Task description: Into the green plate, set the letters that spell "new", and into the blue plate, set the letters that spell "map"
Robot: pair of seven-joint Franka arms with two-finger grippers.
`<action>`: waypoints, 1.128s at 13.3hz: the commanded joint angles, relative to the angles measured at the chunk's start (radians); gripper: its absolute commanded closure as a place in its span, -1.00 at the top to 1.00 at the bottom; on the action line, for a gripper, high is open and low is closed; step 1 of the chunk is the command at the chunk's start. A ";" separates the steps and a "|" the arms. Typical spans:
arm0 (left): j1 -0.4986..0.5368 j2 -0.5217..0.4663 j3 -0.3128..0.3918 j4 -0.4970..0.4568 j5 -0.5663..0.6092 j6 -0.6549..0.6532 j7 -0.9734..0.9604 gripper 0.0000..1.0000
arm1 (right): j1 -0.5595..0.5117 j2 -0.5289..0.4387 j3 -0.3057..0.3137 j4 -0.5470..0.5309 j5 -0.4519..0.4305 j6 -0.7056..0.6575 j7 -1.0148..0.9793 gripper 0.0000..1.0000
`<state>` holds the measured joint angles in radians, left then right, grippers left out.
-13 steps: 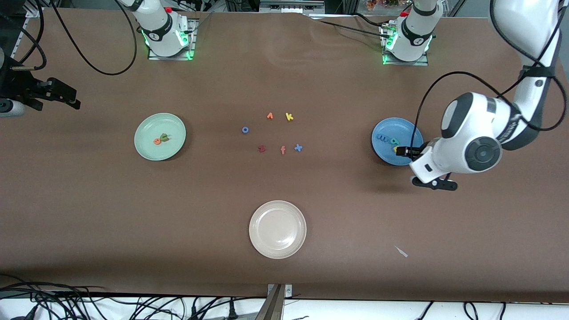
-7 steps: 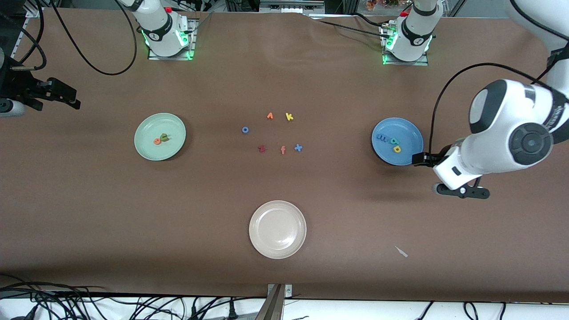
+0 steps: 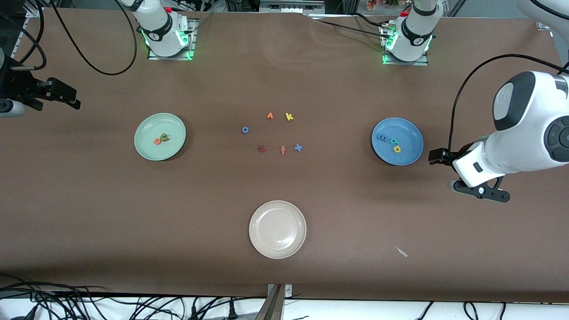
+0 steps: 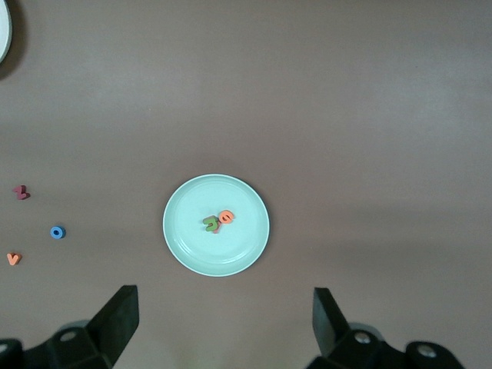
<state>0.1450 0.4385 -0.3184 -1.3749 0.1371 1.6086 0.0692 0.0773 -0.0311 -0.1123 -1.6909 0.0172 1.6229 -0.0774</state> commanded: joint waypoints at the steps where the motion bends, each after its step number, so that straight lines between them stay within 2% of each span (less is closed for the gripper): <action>1: -0.093 -0.046 0.094 0.007 0.006 -0.038 0.053 1.00 | -0.002 0.005 0.000 0.019 0.012 -0.017 -0.007 1.00; 3: -0.132 -0.053 0.130 0.007 -0.001 -0.036 0.057 1.00 | -0.002 0.005 0.000 0.019 0.012 -0.017 -0.005 1.00; 6: -0.166 -0.093 0.208 0.004 -0.123 -0.026 0.079 0.96 | -0.002 0.005 0.000 0.019 0.013 -0.015 -0.007 1.00; 15: -0.160 -0.204 0.208 -0.179 -0.129 0.119 0.101 0.95 | -0.002 0.005 0.000 0.017 0.012 -0.015 -0.009 1.00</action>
<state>-0.0168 0.2961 -0.1270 -1.4707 0.0303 1.6801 0.1446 0.0773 -0.0310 -0.1123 -1.6908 0.0172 1.6229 -0.0778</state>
